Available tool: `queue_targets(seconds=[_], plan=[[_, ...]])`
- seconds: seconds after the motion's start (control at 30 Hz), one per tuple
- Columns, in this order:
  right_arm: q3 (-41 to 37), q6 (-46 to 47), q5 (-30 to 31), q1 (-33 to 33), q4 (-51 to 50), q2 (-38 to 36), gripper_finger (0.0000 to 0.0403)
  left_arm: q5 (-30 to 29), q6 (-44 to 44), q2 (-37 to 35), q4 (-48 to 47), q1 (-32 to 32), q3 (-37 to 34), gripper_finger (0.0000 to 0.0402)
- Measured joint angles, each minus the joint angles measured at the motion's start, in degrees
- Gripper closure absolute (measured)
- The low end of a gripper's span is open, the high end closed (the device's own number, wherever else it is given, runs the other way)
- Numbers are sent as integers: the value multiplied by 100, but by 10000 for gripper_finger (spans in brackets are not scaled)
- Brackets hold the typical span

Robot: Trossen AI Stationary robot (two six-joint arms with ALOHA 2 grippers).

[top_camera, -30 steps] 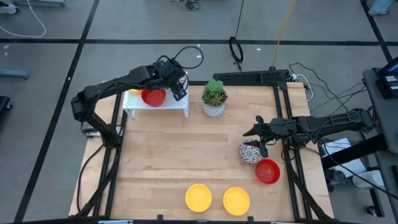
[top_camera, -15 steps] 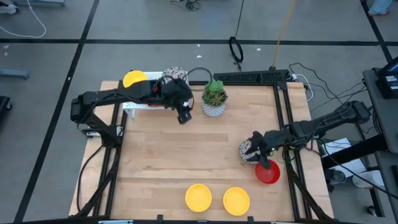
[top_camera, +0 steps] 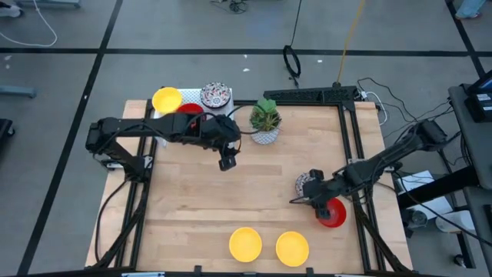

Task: Pick & Place Mini bowls
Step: Stack the patterned bowl on top of the other patterned bowl on the shelf

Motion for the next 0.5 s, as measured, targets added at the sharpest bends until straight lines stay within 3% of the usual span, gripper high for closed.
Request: queue_targets(seconds=[0.37, 0.5], plan=[[27, -235, 787, 25, -383, 618, 244, -8, 6, 0, 0, -102, 0, 195], [25, -463, 839, 23, -702, 622, 267, -8, 21, 0, 0, -102, 0, 195]])
